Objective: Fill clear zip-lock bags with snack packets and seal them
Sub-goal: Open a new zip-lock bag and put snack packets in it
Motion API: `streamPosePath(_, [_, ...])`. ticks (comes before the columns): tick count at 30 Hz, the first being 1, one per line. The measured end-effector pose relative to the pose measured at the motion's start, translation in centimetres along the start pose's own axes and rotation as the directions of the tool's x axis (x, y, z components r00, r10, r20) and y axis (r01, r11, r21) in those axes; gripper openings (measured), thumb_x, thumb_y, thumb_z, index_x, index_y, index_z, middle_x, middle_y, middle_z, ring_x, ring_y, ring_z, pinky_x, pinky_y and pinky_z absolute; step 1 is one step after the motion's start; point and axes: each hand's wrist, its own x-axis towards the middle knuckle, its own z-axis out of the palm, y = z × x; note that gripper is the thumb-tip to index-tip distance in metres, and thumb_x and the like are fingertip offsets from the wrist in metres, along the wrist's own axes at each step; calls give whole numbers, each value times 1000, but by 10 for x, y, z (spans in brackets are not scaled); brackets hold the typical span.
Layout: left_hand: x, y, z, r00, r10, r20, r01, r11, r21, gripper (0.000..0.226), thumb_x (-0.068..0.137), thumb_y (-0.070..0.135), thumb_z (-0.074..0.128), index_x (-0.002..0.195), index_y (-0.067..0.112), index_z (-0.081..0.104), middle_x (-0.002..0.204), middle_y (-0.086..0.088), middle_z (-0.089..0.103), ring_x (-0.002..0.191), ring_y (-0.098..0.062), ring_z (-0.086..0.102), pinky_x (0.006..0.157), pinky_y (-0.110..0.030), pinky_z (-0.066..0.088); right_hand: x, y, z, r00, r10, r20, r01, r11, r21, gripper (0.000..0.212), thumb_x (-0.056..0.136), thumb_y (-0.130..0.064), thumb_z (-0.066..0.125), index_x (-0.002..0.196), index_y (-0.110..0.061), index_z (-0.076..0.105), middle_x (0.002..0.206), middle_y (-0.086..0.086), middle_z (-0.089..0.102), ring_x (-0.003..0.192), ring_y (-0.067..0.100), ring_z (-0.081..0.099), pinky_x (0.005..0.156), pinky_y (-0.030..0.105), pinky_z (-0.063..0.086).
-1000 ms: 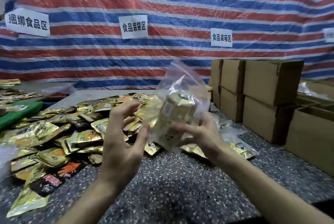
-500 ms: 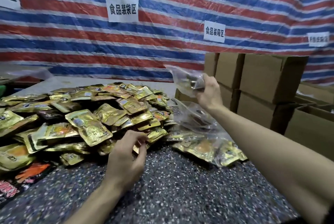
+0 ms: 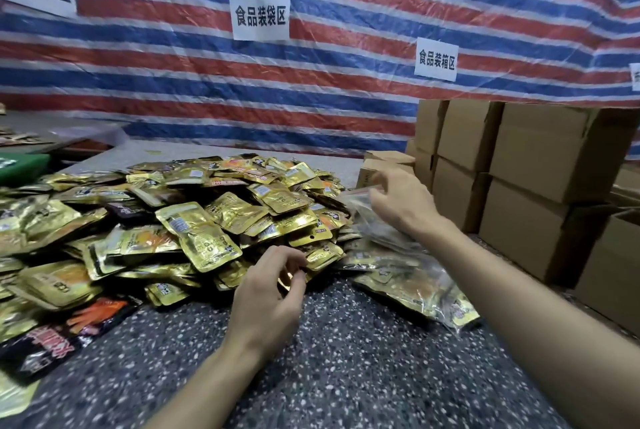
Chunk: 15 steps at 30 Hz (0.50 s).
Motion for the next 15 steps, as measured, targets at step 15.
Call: streamPosePath(15, [3, 9, -21, 975, -129, -182, 113, 989, -92, 29, 98, 38, 46, 75, 27, 59, 57, 16, 55, 49, -5, 45, 46, -27, 34, -118, -64, 84, 981, -188, -47, 123, 420, 899, 6, 90, -18, 65, 92, -23, 68, 76, -4, 67, 65, 10, 61, 58, 21, 48])
